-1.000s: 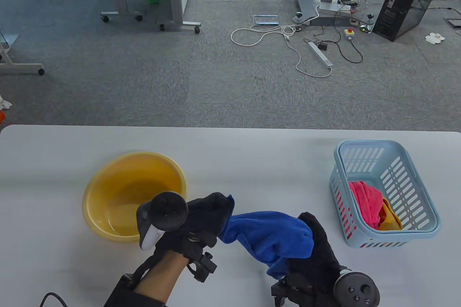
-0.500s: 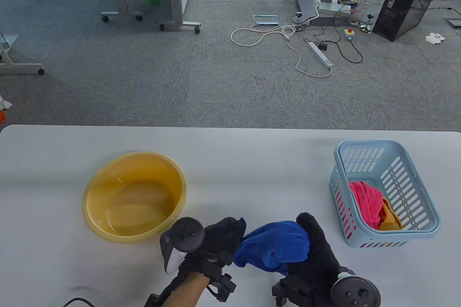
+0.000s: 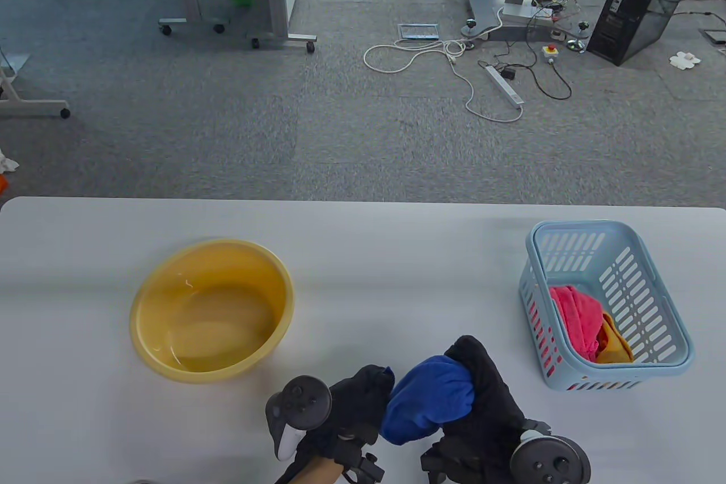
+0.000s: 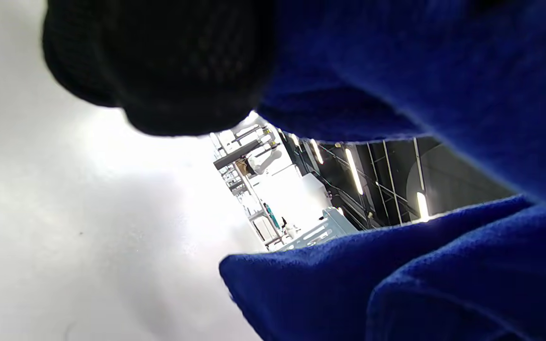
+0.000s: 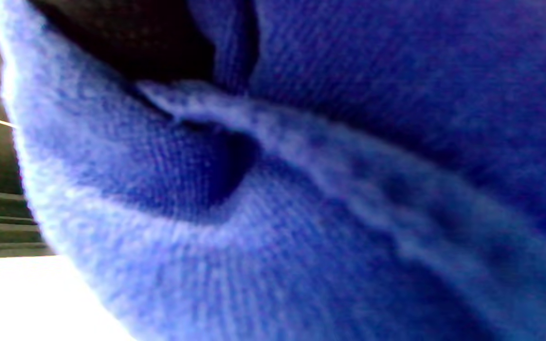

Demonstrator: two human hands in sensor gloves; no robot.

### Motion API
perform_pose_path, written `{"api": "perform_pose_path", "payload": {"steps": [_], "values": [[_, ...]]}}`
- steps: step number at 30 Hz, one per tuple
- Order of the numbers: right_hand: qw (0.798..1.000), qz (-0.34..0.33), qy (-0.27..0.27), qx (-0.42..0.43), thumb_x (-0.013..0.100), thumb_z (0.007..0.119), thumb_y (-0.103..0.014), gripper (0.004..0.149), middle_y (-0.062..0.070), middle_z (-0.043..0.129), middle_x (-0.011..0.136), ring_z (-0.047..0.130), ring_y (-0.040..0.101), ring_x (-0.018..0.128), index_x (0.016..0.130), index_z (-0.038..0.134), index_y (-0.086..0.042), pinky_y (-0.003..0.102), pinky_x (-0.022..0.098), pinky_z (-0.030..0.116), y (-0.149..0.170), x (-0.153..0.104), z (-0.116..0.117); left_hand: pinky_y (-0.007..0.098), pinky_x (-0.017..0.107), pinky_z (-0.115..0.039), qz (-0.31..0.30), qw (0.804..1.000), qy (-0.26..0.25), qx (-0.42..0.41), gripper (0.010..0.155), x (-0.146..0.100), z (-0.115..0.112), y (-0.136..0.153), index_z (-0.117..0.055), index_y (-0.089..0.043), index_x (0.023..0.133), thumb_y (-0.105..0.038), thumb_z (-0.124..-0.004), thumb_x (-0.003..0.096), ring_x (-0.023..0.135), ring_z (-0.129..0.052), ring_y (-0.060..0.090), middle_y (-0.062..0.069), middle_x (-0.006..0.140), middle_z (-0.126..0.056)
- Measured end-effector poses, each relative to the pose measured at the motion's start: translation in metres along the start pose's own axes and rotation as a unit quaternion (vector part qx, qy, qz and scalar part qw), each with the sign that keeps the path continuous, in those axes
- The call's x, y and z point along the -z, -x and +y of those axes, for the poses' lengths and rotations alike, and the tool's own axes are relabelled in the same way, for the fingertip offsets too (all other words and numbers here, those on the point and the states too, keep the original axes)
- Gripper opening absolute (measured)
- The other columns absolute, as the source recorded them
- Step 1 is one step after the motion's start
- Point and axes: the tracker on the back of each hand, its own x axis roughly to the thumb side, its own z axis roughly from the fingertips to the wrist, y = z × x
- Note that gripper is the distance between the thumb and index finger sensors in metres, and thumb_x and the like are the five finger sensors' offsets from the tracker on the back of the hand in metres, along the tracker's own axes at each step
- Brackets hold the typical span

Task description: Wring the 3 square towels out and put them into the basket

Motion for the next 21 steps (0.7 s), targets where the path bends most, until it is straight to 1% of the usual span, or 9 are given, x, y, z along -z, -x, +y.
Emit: {"api": "perform_pose_path", "payload": {"steps": [3, 5, 7, 9, 11, 14, 16, 18, 21], "values": [[1.000, -0.002, 0.002, 0.002, 0.048, 0.096, -0.021, 0.067, 0.009, 0.083, 0.088, 0.095, 0.031, 0.065, 0.104, 0.059, -0.019, 0.056, 0.068, 0.072, -0.002, 0.000, -0.002, 0.053, 0.044, -0.084, -0.007, 1.000, -0.001, -0.012, 0.050, -0.002, 0.000, -0.001, -0.087, -0.016, 0.086, -0.052, -0.071, 0.0549, 0.026, -0.105, 0.016, -0.006, 0.046, -0.098], [1.000, -0.004, -0.009, 0.002, 0.049, 0.094, -0.019, 0.066, 0.010, 0.081, 0.090, 0.093, 0.033, 0.067, 0.104, 0.058, -0.020, 0.058, 0.069, 0.069, -0.003, 0.001, -0.002, 0.055, 0.047, -0.082, -0.008, 1.000, -0.006, -0.019, 0.051, -0.003, 0.001, 0.001, -0.084, -0.016, 0.090, -0.050, -0.072, 0.0552, 0.034, -0.107, 0.020, -0.005, 0.052, -0.098], [1.000, -0.008, -0.014, -0.001, 0.050, 0.093, -0.017, 0.063, 0.010, 0.079, 0.091, 0.091, 0.034, 0.069, 0.104, 0.060, -0.021, 0.059, 0.070, 0.067, -0.004, 0.001, -0.001, 0.058, 0.053, -0.077, -0.003, 1.000, -0.010, -0.027, 0.051, -0.005, 0.001, 0.003, -0.081, -0.016, 0.094, -0.049, -0.072, 0.0555, 0.050, -0.107, 0.025, -0.004, 0.059, -0.098], [1.000, -0.010, -0.017, -0.005, 0.050, 0.092, -0.016, 0.061, 0.011, 0.079, 0.092, 0.091, 0.034, 0.070, 0.103, 0.061, -0.022, 0.060, 0.070, 0.066, -0.004, 0.001, 0.000, 0.061, 0.058, -0.072, 0.003, 0.998, -0.001, -0.070, 0.052, -0.005, 0.001, 0.006, -0.079, -0.018, 0.097, -0.049, -0.072, 0.0557, 0.065, -0.103, 0.031, -0.002, 0.066, -0.097], [0.999, -0.024, -0.017, -0.018, 0.051, 0.091, -0.016, 0.060, 0.011, 0.078, 0.093, 0.090, 0.035, 0.071, 0.103, 0.062, -0.023, 0.060, 0.070, 0.065, -0.007, 0.001, 0.000, 0.064, 0.062, -0.066, 0.015, 0.992, 0.009, -0.127, 0.053, -0.006, 0.002, 0.010, -0.077, -0.018, 0.100, -0.048, -0.073, 0.0558, 0.077, -0.095, 0.038, 0.000, 0.071, -0.096], [0.998, -0.042, -0.007, -0.042, 0.052, 0.091, -0.017, 0.060, 0.011, 0.077, 0.093, 0.090, 0.034, 0.071, 0.103, 0.061, -0.023, 0.060, 0.070, 0.066, -0.009, 0.001, -0.004, 0.065, 0.064, -0.062, 0.038, 0.979, 0.014, -0.201, 0.053, -0.007, 0.004, 0.019, -0.074, -0.019, 0.102, -0.047, -0.072, 0.0570, 0.083, -0.090, 0.040, 0.000, 0.075, -0.094], [0.997, -0.045, -0.005, -0.055, 0.052, 0.091, -0.018, 0.060, 0.011, 0.077, 0.093, 0.090, 0.034, 0.071, 0.104, 0.061, -0.024, 0.060, 0.070, 0.066, -0.010, 0.001, -0.006, 0.065, 0.065, -0.060, 0.051, 0.973, 0.002, -0.226, 0.054, -0.008, 0.006, 0.024, -0.072, -0.020, 0.103, -0.047, -0.072, 0.0571, 0.087, -0.086, 0.042, -0.001, 0.078, -0.094], [0.998, -0.040, -0.003, -0.052, 0.052, 0.091, -0.018, 0.060, 0.011, 0.077, 0.093, 0.090, 0.034, 0.071, 0.103, 0.061, -0.024, 0.060, 0.070, 0.066, -0.008, 0.002, -0.006, 0.065, 0.067, -0.057, 0.059, 0.966, 0.005, -0.250, 0.055, -0.009, 0.007, 0.027, -0.070, -0.022, 0.105, -0.048, -0.071, 0.0575, 0.091, -0.082, 0.042, -0.003, 0.082, -0.092], [0.999, -0.027, 0.003, -0.037, 0.052, 0.091, -0.018, 0.060, 0.010, 0.077, 0.093, 0.090, 0.034, 0.071, 0.104, 0.060, -0.024, 0.060, 0.070, 0.066, -0.006, 0.002, -0.008, 0.067, 0.069, -0.050, 0.065, 0.947, 0.018, -0.315, 0.056, -0.009, 0.008, 0.033, -0.066, -0.024, 0.108, -0.049, -0.071, 0.0580, 0.098, -0.073, 0.043, -0.003, 0.088, -0.089]]}}
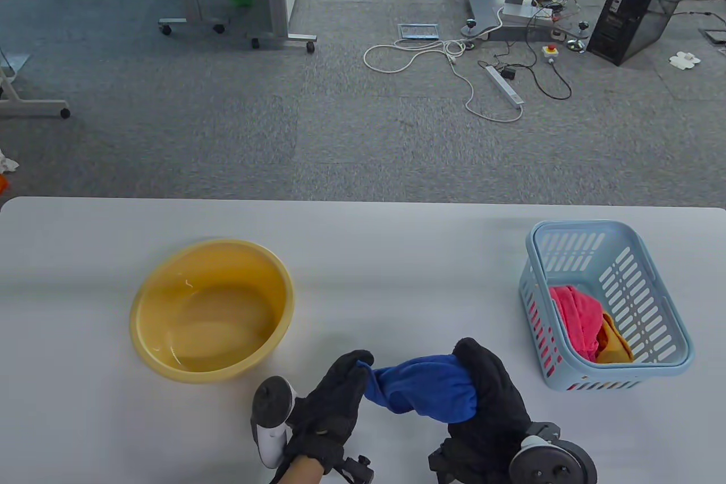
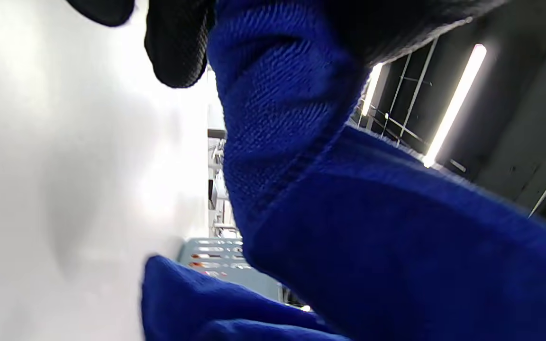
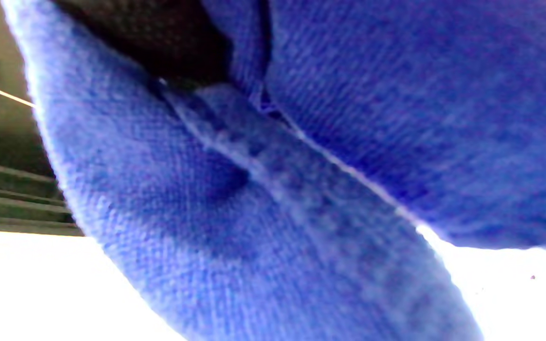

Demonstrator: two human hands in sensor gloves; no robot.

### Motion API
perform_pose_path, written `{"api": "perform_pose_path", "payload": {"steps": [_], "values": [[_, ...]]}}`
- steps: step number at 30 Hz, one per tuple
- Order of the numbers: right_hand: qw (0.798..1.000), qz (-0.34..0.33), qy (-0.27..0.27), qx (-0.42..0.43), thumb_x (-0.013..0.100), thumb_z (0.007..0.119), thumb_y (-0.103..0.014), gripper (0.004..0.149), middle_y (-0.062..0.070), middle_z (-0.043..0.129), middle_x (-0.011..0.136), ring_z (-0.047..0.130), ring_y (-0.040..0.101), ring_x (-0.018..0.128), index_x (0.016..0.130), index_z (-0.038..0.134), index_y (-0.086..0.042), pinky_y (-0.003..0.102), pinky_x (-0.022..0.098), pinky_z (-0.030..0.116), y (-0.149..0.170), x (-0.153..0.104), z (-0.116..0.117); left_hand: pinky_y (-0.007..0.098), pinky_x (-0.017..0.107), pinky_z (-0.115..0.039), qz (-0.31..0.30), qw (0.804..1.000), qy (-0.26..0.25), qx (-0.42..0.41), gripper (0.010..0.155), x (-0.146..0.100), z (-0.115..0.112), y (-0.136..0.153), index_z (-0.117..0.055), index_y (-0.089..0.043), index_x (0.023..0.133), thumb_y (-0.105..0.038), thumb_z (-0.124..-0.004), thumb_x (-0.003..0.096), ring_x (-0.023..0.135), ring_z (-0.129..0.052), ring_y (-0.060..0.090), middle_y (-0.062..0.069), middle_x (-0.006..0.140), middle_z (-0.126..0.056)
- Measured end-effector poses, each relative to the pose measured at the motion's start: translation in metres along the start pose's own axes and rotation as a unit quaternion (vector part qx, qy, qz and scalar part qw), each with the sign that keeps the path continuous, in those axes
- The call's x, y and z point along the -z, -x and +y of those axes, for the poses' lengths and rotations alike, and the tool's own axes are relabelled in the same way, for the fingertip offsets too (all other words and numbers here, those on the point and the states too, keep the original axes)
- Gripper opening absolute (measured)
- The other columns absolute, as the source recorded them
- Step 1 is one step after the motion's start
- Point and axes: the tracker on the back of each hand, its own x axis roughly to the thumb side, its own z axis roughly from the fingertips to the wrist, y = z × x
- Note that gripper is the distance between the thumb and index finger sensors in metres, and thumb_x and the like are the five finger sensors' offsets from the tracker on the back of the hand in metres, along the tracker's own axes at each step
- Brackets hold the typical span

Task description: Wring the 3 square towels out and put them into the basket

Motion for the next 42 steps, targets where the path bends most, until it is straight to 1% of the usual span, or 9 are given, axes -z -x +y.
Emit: {"api": "perform_pose_path", "payload": {"steps": [4, 11, 19, 25, 30, 35, 37, 38, 42], "values": [[1.000, 0.005, 0.027, 0.007, 0.053, 0.090, -0.021, 0.061, 0.010, 0.077, 0.094, 0.090, 0.033, 0.072, 0.104, 0.059, -0.023, 0.059, 0.070, 0.066, 0.001, 0.001, -0.011, 0.068, 0.070, -0.046, 0.010, 1.000, -0.007, -0.027, 0.060, -0.002, 0.010, 0.007, -0.060, -0.027, 0.112, -0.053, -0.070, 0.0587, 0.103, -0.064, 0.045, 0.010, 0.104, -0.078], [0.999, 0.007, 0.035, 0.008, 0.053, 0.091, -0.021, 0.060, 0.010, 0.078, 0.093, 0.091, 0.033, 0.071, 0.104, 0.060, -0.023, 0.060, 0.070, 0.066, 0.001, 0.002, -0.021, 0.069, 0.071, -0.039, -0.022, 1.000, -0.009, -0.008, 0.074, -0.002, 0.008, 0.000, -0.042, -0.029, 0.117, -0.062, -0.071, 0.0573, 0.110, -0.045, 0.045, 0.013, 0.117, -0.052], [1.000, -0.017, -0.019, 0.012, 0.053, 0.089, -0.018, 0.058, 0.011, 0.077, 0.095, 0.090, 0.035, 0.071, 0.104, 0.062, -0.024, 0.062, 0.069, 0.066, -0.008, 0.002, -0.006, 0.076, 0.071, -0.022, -0.071, 0.981, 0.175, 0.043, 0.112, 0.002, -0.032, -0.024, -0.014, -0.038, 0.116, -0.068, -0.093, 0.0429, 0.115, -0.011, 0.044, 0.007, 0.122, -0.004], [0.991, -0.021, -0.078, 0.106, 0.052, 0.089, -0.020, 0.058, 0.011, 0.078, 0.094, 0.091, 0.034, 0.070, 0.104, 0.063, -0.023, 0.063, 0.068, 0.067, -0.012, 0.001, 0.007, 0.075, 0.070, -0.011, -0.059, 0.951, 0.267, 0.141, 0.121, 0.002, -0.050, -0.030, -0.004, -0.048, 0.109, -0.062, -0.101, 0.0388, 0.108, 0.009, 0.042, 0.001, 0.115, 0.011], [0.977, -0.024, -0.127, 0.169, 0.053, 0.089, -0.021, 0.059, 0.011, 0.078, 0.095, 0.092, 0.034, 0.071, 0.104, 0.062, -0.023, 0.063, 0.069, 0.068, -0.013, 0.001, 0.015, 0.075, 0.070, -0.012, -0.039, 0.945, 0.294, 0.136, 0.117, 0.002, -0.052, -0.026, -0.009, -0.049, 0.110, -0.056, -0.103, 0.0403, 0.111, 0.004, 0.042, -0.001, 0.120, 0.001], [0.974, -0.025, -0.121, 0.190, 0.053, 0.089, -0.022, 0.059, 0.010, 0.078, 0.095, 0.092, 0.033, 0.072, 0.105, 0.061, -0.023, 0.064, 0.070, 0.067, -0.010, 0.001, 0.015, 0.076, 0.070, -0.019, -0.019, 0.943, 0.321, 0.083, 0.104, 0.004, -0.055, -0.022, -0.030, -0.045, 0.115, -0.049, -0.104, 0.0421, 0.117, -0.020, 0.042, 0.000, 0.125, -0.048], [0.972, -0.026, -0.124, 0.196, 0.053, 0.089, -0.022, 0.059, 0.009, 0.077, 0.096, 0.091, 0.033, 0.072, 0.105, 0.061, -0.023, 0.064, 0.070, 0.066, -0.009, 0.002, 0.014, 0.076, 0.070, -0.019, 0.007, 0.935, 0.352, 0.038, 0.099, 0.005, -0.060, -0.019, -0.036, -0.041, 0.116, -0.044, -0.104, 0.0439, 0.117, -0.030, 0.040, 0.002, 0.115, -0.072], [0.973, -0.025, -0.123, 0.195, 0.053, 0.089, -0.022, 0.059, 0.009, 0.077, 0.096, 0.091, 0.033, 0.072, 0.105, 0.061, -0.024, 0.064, 0.070, 0.066, -0.009, 0.002, 0.014, 0.075, 0.069, -0.017, 0.015, 0.933, 0.358, 0.031, 0.092, 0.006, -0.061, -0.018, -0.046, -0.036, 0.116, -0.043, -0.103, 0.0446, 0.116, -0.042, 0.038, 0.004, 0.099, -0.089], [0.976, -0.021, -0.117, 0.185, 0.052, 0.090, -0.023, 0.060, 0.010, 0.078, 0.096, 0.092, 0.032, 0.072, 0.105, 0.061, -0.023, 0.064, 0.070, 0.066, -0.006, 0.001, 0.011, 0.077, 0.068, -0.022, 0.006, 0.938, 0.336, 0.080, 0.084, 0.008, -0.059, -0.023, -0.058, -0.031, 0.114, -0.042, -0.103, 0.0431, 0.097, -0.074, 0.032, 0.005, 0.074, -0.094]]}}
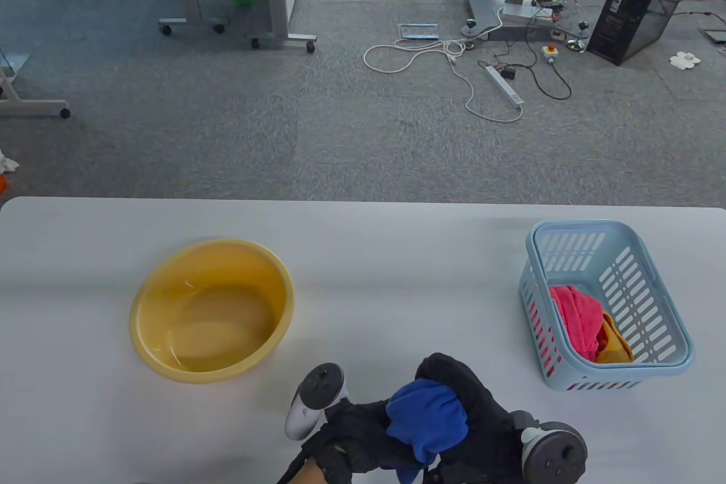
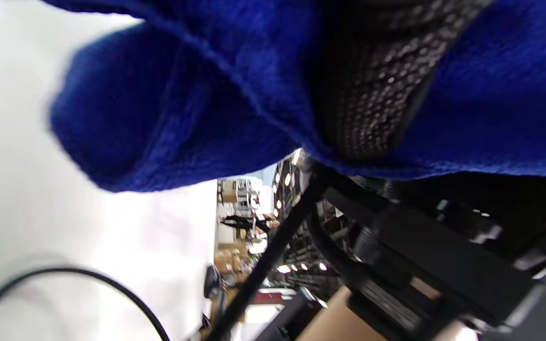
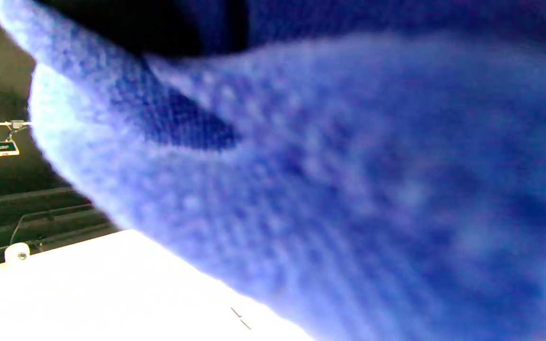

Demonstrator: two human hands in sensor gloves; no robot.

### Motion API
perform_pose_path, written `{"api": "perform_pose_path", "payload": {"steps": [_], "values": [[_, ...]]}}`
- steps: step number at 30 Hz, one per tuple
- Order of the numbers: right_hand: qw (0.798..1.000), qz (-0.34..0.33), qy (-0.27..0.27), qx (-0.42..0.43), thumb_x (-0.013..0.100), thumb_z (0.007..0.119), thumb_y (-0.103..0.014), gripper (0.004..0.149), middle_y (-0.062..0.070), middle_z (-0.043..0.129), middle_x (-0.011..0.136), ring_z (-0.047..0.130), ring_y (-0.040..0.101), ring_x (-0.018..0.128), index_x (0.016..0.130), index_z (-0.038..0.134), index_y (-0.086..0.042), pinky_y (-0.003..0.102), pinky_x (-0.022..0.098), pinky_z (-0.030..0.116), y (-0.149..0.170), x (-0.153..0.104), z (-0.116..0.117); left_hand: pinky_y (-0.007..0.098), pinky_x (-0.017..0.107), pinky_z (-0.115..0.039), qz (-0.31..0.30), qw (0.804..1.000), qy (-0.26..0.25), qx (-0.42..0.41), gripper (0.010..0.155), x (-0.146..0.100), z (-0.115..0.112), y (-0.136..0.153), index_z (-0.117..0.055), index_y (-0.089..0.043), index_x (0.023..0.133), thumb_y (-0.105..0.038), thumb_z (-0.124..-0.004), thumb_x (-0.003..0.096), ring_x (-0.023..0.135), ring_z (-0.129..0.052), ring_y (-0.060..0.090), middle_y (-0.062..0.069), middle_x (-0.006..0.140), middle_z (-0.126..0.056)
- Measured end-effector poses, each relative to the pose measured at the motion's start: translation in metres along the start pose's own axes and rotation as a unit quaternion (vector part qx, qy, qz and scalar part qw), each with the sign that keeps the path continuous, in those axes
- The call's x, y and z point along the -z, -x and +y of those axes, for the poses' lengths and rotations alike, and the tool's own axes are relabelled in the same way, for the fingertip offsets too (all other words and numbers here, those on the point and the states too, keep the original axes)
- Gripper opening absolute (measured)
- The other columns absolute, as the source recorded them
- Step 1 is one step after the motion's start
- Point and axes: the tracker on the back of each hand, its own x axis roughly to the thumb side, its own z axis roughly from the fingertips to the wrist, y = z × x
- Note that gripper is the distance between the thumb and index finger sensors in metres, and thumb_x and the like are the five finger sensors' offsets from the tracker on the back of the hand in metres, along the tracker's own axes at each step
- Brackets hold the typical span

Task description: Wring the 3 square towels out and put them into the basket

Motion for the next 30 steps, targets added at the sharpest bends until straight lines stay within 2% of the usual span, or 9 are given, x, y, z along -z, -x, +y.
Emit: {"api": "perform_pose_path", "payload": {"steps": [7, 8, 9, 11, 16, 20, 26, 28, 30], "values": [[0.999, 0.022, 0.027, -0.024, 0.050, 0.094, -0.023, 0.062, 0.011, 0.079, 0.097, 0.091, 0.035, 0.075, 0.104, 0.064, -0.022, 0.065, 0.070, 0.065, 0.002, -0.002, -0.003, 0.076, 0.069, -0.040, 0.025, 0.995, -0.035, 0.090, 0.078, -0.005, 0.007, -0.005, -0.067, -0.032, 0.110, -0.042, -0.104, 0.0423, 0.081, -0.084, 0.032, 0.002, 0.067, -0.093], [0.999, 0.023, 0.030, -0.029, 0.049, 0.094, -0.022, 0.062, 0.011, 0.078, 0.097, 0.090, 0.036, 0.076, 0.104, 0.064, -0.022, 0.065, 0.070, 0.064, 0.002, -0.002, -0.004, 0.076, 0.069, -0.041, 0.028, 0.993, -0.048, 0.100, 0.071, -0.007, 0.008, -0.006, -0.074, -0.034, 0.106, -0.042, -0.104, 0.0425, 0.080, -0.084, 0.033, 0.003, 0.067, -0.093], [0.999, 0.024, 0.030, -0.033, 0.049, 0.095, -0.022, 0.063, 0.011, 0.078, 0.098, 0.090, 0.036, 0.077, 0.104, 0.064, -0.022, 0.065, 0.070, 0.064, 0.002, -0.002, -0.004, 0.076, 0.068, -0.044, 0.030, 0.992, -0.062, 0.109, 0.061, -0.008, 0.009, -0.007, -0.084, -0.031, 0.099, -0.040, -0.104, 0.0424, 0.077, -0.086, 0.033, 0.003, 0.064, -0.094], [0.997, 0.022, 0.033, -0.070, 0.049, 0.095, -0.023, 0.063, 0.011, 0.077, 0.099, 0.089, 0.036, 0.079, 0.104, 0.064, -0.022, 0.065, 0.070, 0.064, 0.001, -0.003, -0.006, 0.075, 0.067, -0.047, 0.029, 0.982, -0.117, 0.148, 0.049, -0.013, 0.012, -0.009, -0.092, -0.026, 0.089, -0.041, -0.102, 0.0437, 0.073, -0.088, 0.032, 0.004, 0.061, -0.095], [0.996, 0.032, 0.037, -0.077, 0.050, 0.095, -0.024, 0.058, 0.012, 0.075, 0.101, 0.086, 0.039, 0.083, 0.101, 0.068, -0.024, 0.066, 0.070, 0.063, 0.001, -0.003, -0.007, 0.075, 0.067, -0.047, 0.013, 0.973, -0.183, 0.139, 0.046, -0.022, 0.020, -0.007, -0.093, -0.024, 0.088, -0.043, -0.100, 0.0459, 0.074, -0.087, 0.032, 0.003, 0.062, -0.095], [0.994, 0.051, 0.050, -0.083, 0.050, 0.094, -0.026, 0.055, 0.014, 0.070, 0.104, 0.080, 0.041, 0.088, 0.100, 0.070, -0.024, 0.065, 0.071, 0.061, 0.004, -0.004, -0.008, 0.076, 0.067, -0.045, -0.029, 0.949, -0.284, 0.137, 0.045, -0.034, 0.032, -0.010, -0.095, -0.025, 0.087, -0.043, -0.099, 0.0461, 0.081, -0.085, 0.033, 0.004, 0.066, -0.095], [0.992, 0.085, 0.068, -0.070, 0.049, 0.096, -0.033, 0.054, 0.015, 0.070, 0.104, 0.079, 0.043, 0.088, 0.098, 0.074, -0.024, 0.065, 0.070, 0.061, 0.014, -0.005, -0.008, 0.075, 0.068, -0.044, -0.058, 0.934, -0.338, 0.101, 0.046, -0.044, 0.039, -0.015, -0.093, -0.026, 0.089, -0.044, -0.098, 0.0471, 0.092, -0.078, 0.037, 0.005, 0.081, -0.089], [0.991, 0.098, 0.066, -0.068, 0.049, 0.097, -0.035, 0.055, 0.015, 0.070, 0.104, 0.080, 0.043, 0.088, 0.098, 0.075, -0.024, 0.065, 0.070, 0.062, 0.017, -0.005, -0.009, 0.075, 0.068, -0.044, -0.070, 0.930, -0.352, 0.079, 0.046, -0.045, 0.039, -0.015, -0.093, -0.026, 0.089, -0.043, -0.098, 0.0471, 0.095, -0.074, 0.039, 0.006, 0.092, -0.081], [0.990, 0.113, 0.066, -0.058, 0.049, 0.097, -0.036, 0.055, 0.015, 0.070, 0.104, 0.080, 0.043, 0.087, 0.098, 0.075, -0.023, 0.065, 0.070, 0.062, 0.021, -0.006, -0.009, 0.075, 0.068, -0.045, -0.083, 0.926, -0.364, 0.062, 0.046, -0.044, 0.039, -0.015, -0.092, -0.027, 0.089, -0.044, -0.098, 0.0468, 0.096, -0.073, 0.039, 0.006, 0.095, -0.077]]}}
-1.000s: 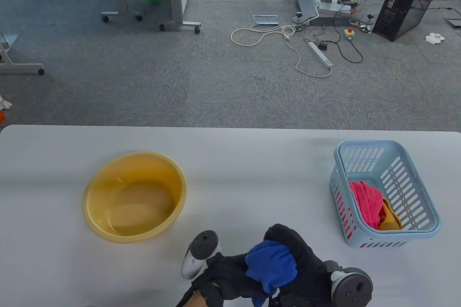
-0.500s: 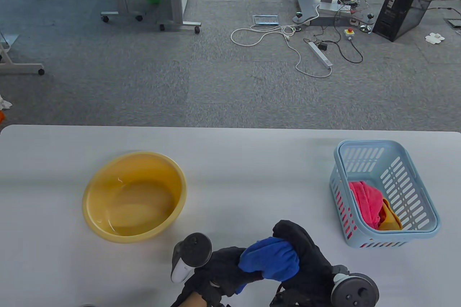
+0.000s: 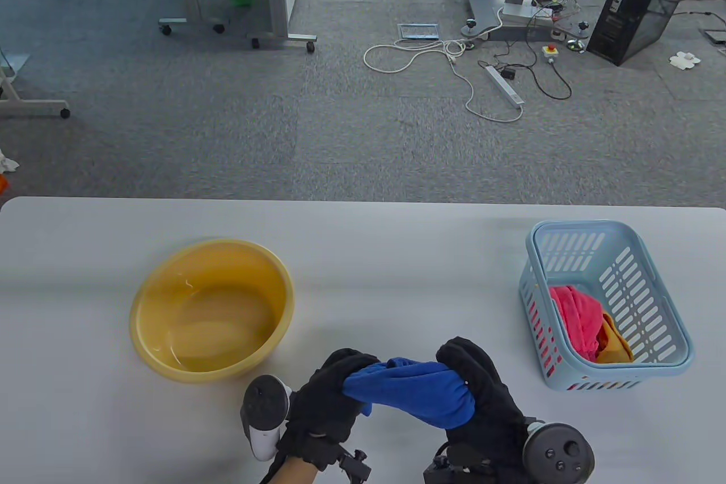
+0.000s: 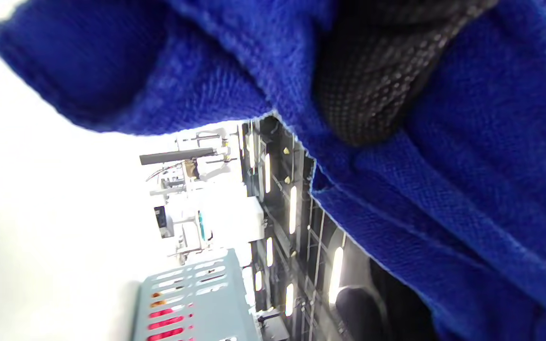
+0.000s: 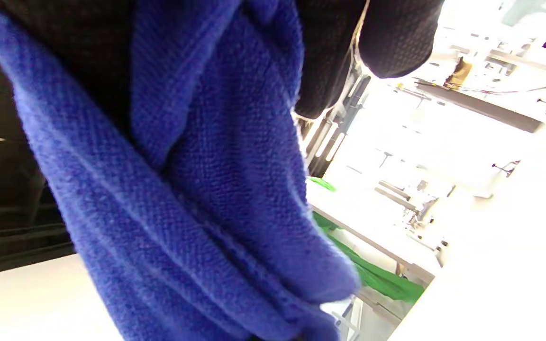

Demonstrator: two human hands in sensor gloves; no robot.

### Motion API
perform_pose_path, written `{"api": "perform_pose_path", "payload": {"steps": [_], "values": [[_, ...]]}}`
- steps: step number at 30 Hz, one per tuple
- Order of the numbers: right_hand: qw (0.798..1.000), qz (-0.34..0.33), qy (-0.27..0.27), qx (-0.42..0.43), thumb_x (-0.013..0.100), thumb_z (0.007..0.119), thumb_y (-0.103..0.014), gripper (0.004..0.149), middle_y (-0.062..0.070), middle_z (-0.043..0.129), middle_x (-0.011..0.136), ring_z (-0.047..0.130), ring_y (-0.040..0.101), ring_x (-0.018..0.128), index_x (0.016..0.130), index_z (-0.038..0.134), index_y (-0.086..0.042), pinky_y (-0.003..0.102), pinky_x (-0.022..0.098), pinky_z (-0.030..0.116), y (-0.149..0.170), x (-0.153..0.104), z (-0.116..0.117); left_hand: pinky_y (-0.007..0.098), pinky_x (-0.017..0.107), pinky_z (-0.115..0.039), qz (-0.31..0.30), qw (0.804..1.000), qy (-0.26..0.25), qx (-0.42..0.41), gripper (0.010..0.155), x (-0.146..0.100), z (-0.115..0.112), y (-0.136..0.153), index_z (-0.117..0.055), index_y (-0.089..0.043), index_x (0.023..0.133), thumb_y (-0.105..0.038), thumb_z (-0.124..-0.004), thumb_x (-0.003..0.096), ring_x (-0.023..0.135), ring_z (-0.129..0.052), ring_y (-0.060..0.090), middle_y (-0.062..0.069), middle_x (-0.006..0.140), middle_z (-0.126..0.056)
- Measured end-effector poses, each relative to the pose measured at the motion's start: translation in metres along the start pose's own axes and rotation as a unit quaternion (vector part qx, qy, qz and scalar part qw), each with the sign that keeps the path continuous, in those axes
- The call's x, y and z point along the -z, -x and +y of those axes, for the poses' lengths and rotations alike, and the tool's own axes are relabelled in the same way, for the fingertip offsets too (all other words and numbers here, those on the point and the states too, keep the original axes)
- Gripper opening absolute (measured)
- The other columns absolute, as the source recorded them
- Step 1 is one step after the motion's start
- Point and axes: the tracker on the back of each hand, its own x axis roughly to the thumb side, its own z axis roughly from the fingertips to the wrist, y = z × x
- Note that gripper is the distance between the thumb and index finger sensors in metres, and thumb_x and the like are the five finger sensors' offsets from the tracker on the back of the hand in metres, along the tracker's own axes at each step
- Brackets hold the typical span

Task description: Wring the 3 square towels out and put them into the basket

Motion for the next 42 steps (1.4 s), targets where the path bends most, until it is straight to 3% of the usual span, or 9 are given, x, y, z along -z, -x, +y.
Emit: {"api": "perform_pose_path", "payload": {"steps": [4, 12, 21, 25, 30, 33, 37, 39, 42], "values": [[0.998, 0.038, -0.008, 0.039, 0.049, 0.096, -0.039, 0.056, 0.016, 0.071, 0.103, 0.080, 0.044, 0.087, 0.098, 0.075, -0.022, 0.065, 0.070, 0.062, 0.010, 0.001, 0.002, 0.074, 0.069, -0.045, 0.002, 0.996, 0.002, -0.092, 0.046, 0.001, -0.005, -0.002, -0.091, -0.028, 0.090, -0.043, -0.097, 0.0477, 0.098, -0.071, 0.039, 0.008, 0.102, -0.072], [0.995, 0.065, -0.025, 0.072, 0.052, 0.092, -0.043, 0.056, 0.016, 0.070, 0.103, 0.080, 0.044, 0.086, 0.100, 0.072, -0.022, 0.064, 0.070, 0.062, 0.022, 0.002, 0.012, 0.073, 0.070, -0.044, 0.008, 0.981, -0.004, -0.195, 0.046, 0.000, -0.011, -0.006, -0.088, -0.029, 0.092, -0.043, -0.096, 0.0488, 0.102, -0.069, 0.038, 0.006, 0.104, -0.072], [0.977, 0.126, -0.085, 0.147, 0.054, 0.087, -0.046, 0.058, 0.018, 0.069, 0.104, 0.078, 0.045, 0.087, 0.103, 0.068, -0.024, 0.064, 0.070, 0.062, 0.040, -0.002, 0.040, 0.073, 0.071, -0.045, 0.037, 0.932, 0.020, -0.359, 0.046, -0.001, -0.023, -0.003, -0.085, -0.030, 0.094, -0.042, -0.095, 0.0505, 0.105, -0.065, 0.037, 0.005, 0.108, -0.068], [0.981, 0.117, -0.114, 0.105, 0.055, 0.081, -0.052, 0.061, 0.021, 0.065, 0.106, 0.075, 0.048, 0.088, 0.106, 0.065, -0.023, 0.066, 0.069, 0.060, 0.039, -0.007, 0.054, 0.073, 0.071, -0.044, 0.030, 0.907, 0.023, -0.420, 0.046, 0.000, -0.024, -0.008, -0.082, -0.029, 0.096, -0.040, -0.093, 0.0523, 0.107, -0.062, 0.038, 0.006, 0.111, -0.062], [0.977, 0.115, -0.150, 0.095, 0.055, 0.079, -0.055, 0.067, 0.024, 0.059, 0.109, 0.069, 0.051, 0.092, 0.109, 0.059, -0.022, 0.067, 0.070, 0.057, 0.035, -0.006, 0.056, 0.073, 0.072, -0.042, 0.024, 0.921, 0.041, -0.386, 0.047, 0.001, -0.013, -0.010, -0.075, -0.027, 0.100, -0.040, -0.088, 0.0562, 0.108, -0.057, 0.037, 0.006, 0.114, -0.056], [0.986, 0.066, -0.144, 0.044, 0.053, 0.084, -0.055, 0.070, 0.024, 0.051, 0.114, 0.064, 0.054, 0.095, 0.111, 0.059, -0.025, 0.069, 0.071, 0.054, 0.026, -0.003, 0.046, 0.072, 0.072, -0.042, 0.030, 0.930, 0.036, -0.364, 0.047, 0.001, -0.011, -0.011, -0.075, -0.027, 0.100, -0.040, -0.089, 0.0560, 0.108, -0.058, 0.038, 0.006, 0.114, -0.055], [0.985, 0.008, -0.168, -0.032, 0.050, 0.089, -0.057, 0.088, 0.025, 0.036, 0.119, 0.053, 0.056, 0.101, 0.117, 0.042, -0.027, 0.072, 0.072, 0.050, 0.009, 0.002, 0.026, 0.071, 0.071, -0.044, 0.041, 0.942, 0.019, -0.331, 0.048, 0.000, -0.003, -0.010, -0.072, -0.027, 0.101, -0.043, -0.086, 0.0574, 0.106, -0.059, 0.038, 0.007, 0.114, -0.055], [0.983, 0.005, -0.178, -0.033, 0.050, 0.090, -0.057, 0.095, 0.026, 0.030, 0.119, 0.048, 0.058, 0.102, 0.118, 0.032, -0.026, 0.073, 0.073, 0.047, 0.003, 0.003, 0.018, 0.071, 0.072, -0.043, 0.042, 0.935, 0.002, -0.352, 0.048, 0.000, 0.002, -0.008, -0.072, -0.026, 0.101, -0.042, -0.086, 0.0581, 0.106, -0.059, 0.039, 0.007, 0.113, -0.055], [0.985, 0.003, -0.167, 0.035, 0.050, 0.092, -0.054, 0.101, 0.027, 0.028, 0.119, 0.045, 0.059, 0.103, 0.118, 0.024, -0.025, 0.073, 0.073, 0.046, -0.010, 0.002, 0.011, 0.070, 0.072, -0.044, 0.033, 0.955, -0.026, -0.294, 0.049, -0.002, 0.012, -0.008, -0.070, -0.024, 0.102, -0.042, -0.085, 0.0587, 0.105, -0.060, 0.038, 0.006, 0.112, -0.057]]}}
